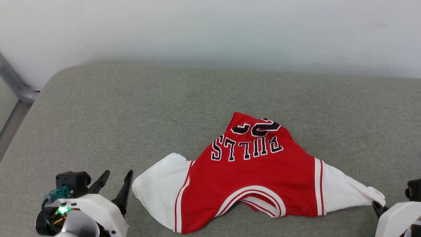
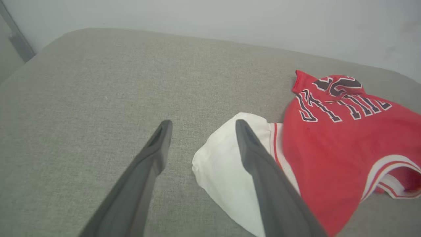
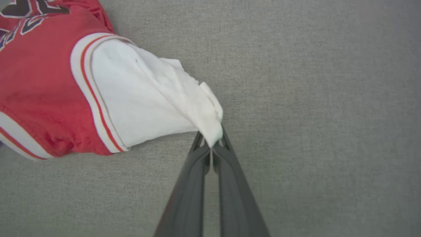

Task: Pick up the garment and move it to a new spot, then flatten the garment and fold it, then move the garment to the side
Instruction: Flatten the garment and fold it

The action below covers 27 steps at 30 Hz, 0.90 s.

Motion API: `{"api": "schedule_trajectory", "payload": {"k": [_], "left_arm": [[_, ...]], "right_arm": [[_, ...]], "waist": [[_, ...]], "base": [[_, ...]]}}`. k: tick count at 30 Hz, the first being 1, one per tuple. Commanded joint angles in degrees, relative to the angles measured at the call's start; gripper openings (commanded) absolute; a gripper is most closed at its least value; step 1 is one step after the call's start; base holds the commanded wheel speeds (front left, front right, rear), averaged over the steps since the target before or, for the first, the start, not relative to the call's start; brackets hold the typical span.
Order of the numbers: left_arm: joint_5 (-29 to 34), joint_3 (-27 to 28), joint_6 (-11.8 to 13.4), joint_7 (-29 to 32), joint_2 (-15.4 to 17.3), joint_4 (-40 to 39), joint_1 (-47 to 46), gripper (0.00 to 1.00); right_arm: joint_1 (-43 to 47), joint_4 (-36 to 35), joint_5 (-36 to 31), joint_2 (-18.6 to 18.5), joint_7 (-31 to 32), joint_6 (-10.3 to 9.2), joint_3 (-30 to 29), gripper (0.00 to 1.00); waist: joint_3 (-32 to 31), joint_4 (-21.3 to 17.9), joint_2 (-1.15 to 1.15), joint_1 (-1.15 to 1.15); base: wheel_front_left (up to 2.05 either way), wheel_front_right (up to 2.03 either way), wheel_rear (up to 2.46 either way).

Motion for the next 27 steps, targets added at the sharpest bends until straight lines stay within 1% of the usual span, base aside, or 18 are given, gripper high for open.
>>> {"api": "schedule_trajectory", "payload": {"k": [1,5,8,11,15,19,24,26,27], "left_arm": [[-1.7,0.2,-0.5,3.4,1.1,-0.2,-0.6,1.00],[-6.2,-0.6,-1.6,14.4,4.0,-0.3,-2.3,1.00],[-9.5,-1.3,-2.8,21.4,5.4,0.2,-3.8,1.00],[-12.1,-2.0,-3.3,26.7,6.0,1.2,-5.1,1.00],[-13.4,-2.5,-3.9,29.4,6.1,3.3,-6.7,1.00],[-13.7,-3.5,-3.8,31.0,5.5,6.7,-7.6,1.00],[-13.5,-6.4,-3.6,34.9,4.3,12.2,-7.8,1.00],[-13.7,-7.5,-4.3,35.6,3.2,13.9,-8.1,0.27],[-13.7,-7.5,-4.3,35.6,3.2,13.9,-8.1,0.27]], "right_arm": [[0.8,-0.8,0.5,0.6,0.3,-0.05,0.0,0.00],[1.1,-1.7,0.4,1.6,0.3,-0.05,0.8,0.00],[-0.2,-2.1,0.4,2.1,0.0,-0.04,1.7,0.00],[-1.4,-2.1,0.5,2.5,-0.4,-0.04,2.5,0.00],[-2.6,-1.6,0.7,2.8,-1.1,-0.04,3.2,0.00],[-3.4,-0.8,0.9,3.0,-1.6,-0.04,3.3,0.00],[-4.3,-0.2,1.3,3.2,-2.0,-0.04,3.3,0.00],[-4.5,-0.1,1.4,3.2,-2.1,-0.04,3.4,0.00],[-4.5,-0.1,1.4,3.2,-2.1,-0.04,3.4,0.00]], "waist": [[-0.1,-1.0,0.00,0.00],[1.5,-2.6,0.00,0.00],[3.5,-3.8,0.00,0.00],[5.6,-4.9,0.00,0.00],[7.9,-6.1,0.00,0.00],[9.1,-6.7,0.00,0.00],[9.7,-6.9,0.00,0.00],[9.8,-6.8,0.00,0.00],[9.8,-6.8,0.00,0.00]], "base": [[0.00,0.00,0.00],[0.00,0.00,0.00],[0.00,0.00,0.00],[0.00,0.00,0.00],[0.00,0.00,0.00],[0.00,0.00,0.00],[0.00,0.00,0.00],[0.00,0.00,0.00],[0.00,0.00,0.00]]}}
